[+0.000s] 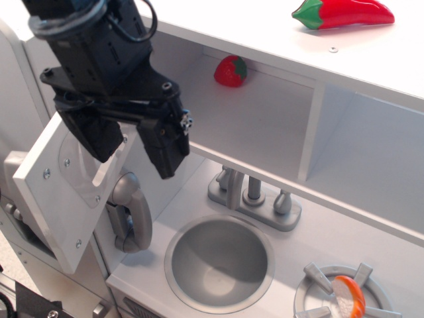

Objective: Open microwave

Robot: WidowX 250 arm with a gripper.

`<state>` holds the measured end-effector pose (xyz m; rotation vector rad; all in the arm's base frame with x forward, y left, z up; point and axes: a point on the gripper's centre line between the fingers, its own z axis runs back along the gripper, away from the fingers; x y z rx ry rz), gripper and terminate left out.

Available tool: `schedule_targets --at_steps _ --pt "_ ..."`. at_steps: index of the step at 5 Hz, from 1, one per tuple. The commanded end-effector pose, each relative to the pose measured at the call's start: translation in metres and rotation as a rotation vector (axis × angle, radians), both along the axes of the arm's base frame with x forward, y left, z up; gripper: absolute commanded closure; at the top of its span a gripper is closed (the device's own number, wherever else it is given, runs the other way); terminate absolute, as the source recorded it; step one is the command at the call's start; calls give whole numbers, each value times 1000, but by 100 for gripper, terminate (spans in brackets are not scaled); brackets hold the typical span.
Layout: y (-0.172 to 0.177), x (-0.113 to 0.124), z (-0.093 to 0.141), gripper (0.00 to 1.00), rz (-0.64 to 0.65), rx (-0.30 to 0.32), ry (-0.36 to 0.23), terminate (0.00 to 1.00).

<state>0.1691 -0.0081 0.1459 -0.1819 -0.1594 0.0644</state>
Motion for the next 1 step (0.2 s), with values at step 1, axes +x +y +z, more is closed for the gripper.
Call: schedule_targets --at_steps 1 --pt "10 8 17 0 6 3 -33 100"
